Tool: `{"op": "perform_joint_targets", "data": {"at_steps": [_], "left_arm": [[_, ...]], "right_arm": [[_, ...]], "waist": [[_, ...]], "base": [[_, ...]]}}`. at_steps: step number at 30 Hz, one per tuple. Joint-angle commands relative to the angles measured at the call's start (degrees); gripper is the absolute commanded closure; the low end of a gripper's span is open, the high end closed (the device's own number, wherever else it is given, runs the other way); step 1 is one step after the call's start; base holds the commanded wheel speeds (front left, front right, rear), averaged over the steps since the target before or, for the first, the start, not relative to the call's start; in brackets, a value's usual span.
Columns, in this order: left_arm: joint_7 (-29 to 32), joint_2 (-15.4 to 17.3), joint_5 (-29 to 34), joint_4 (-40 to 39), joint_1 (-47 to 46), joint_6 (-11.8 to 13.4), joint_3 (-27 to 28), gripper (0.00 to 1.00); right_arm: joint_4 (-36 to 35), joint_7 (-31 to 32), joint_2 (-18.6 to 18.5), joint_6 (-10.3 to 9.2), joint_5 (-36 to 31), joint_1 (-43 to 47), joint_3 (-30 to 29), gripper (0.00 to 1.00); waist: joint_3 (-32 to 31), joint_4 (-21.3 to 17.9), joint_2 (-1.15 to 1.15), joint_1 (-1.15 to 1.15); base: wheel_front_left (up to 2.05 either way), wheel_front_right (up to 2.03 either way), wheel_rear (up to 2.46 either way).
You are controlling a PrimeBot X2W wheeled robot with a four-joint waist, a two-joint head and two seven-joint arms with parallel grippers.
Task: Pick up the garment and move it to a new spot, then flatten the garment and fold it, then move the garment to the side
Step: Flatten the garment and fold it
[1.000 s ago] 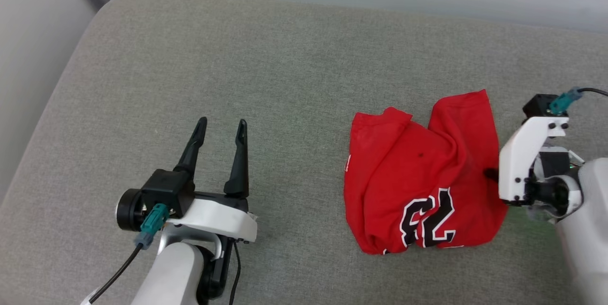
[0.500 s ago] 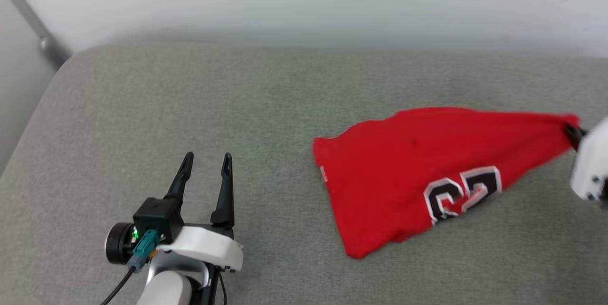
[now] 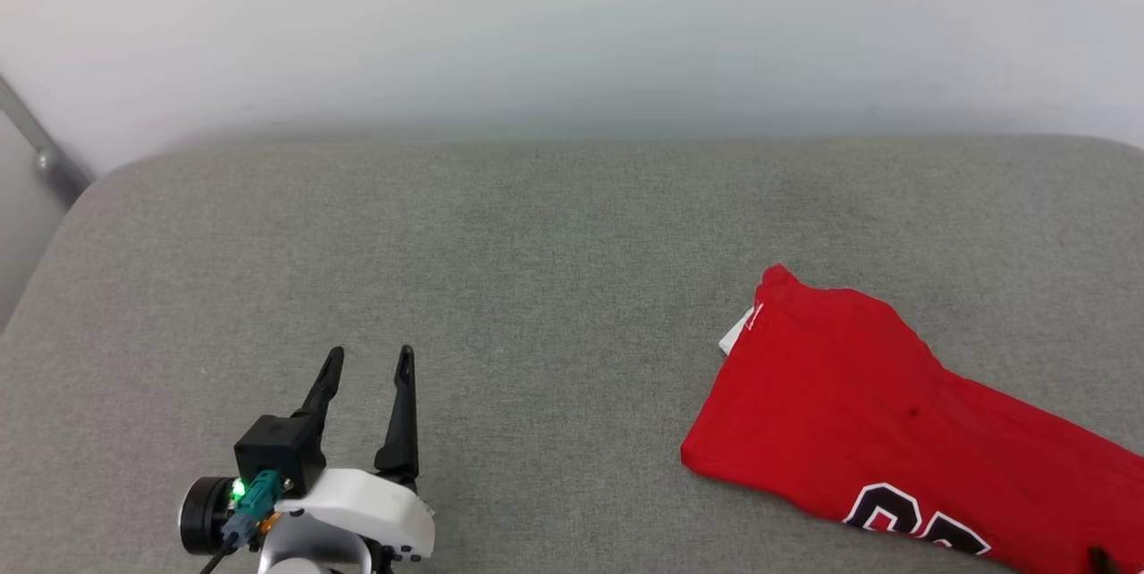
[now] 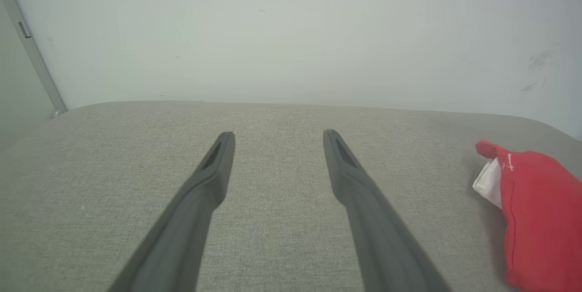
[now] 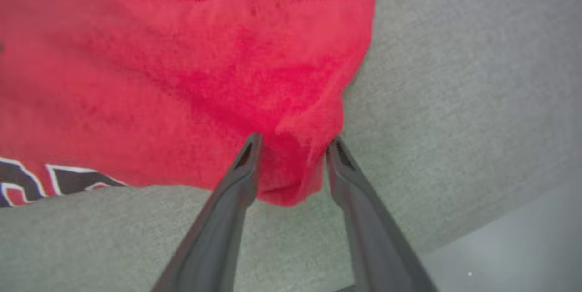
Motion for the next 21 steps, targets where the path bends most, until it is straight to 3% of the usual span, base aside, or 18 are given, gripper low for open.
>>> {"op": "perform_joint_targets", "data": {"at_steps": [1,6,10,14,21], "left_arm": [[0.12,0.41,-0.10,-0.23,0.83,0.27,0.23,0.00],[0.88,0.89,-0.56,-0.92,1.99,0.65,0.28,0.00],[1.44,1.11,-0.60,-1.73,2.33,1.14,0.28,0.00],[1.76,1.16,-0.59,-2.44,1.80,1.35,0.00,0.00],[0.94,0.32,0.29,-3.47,-2.48,0.75,-1.29,0.00]], "right_arm": [[-0.63,-2.65,0.15,-0.02,-0.33,-0.17,-0.31,0.00],[-3.02,-16.09,1.68,-0.02,-1.95,-1.28,0.07,0.00],[-4.35,-17.91,1.13,-0.02,-1.33,-3.25,3.61,0.00],[-3.48,-10.22,-2.16,-0.02,0.60,-7.17,8.99,0.00],[-0.04,10.96,-9.89,-0.02,4.25,-17.56,14.99,0.00]], "waist": [[-0.40,-0.05,0.00,0.00],[-1.57,-0.14,0.00,0.00],[-1.94,-0.50,0.00,0.00],[-1.16,-0.74,0.00,0.00],[5.01,1.07,0.00,0.00]], "base": [[0.00,0.00,0.00],[0.00,0.00,0.00],[0.00,0.00,0.00],[0.00,0.00,0.00],[0.00,0.00,0.00]]}}
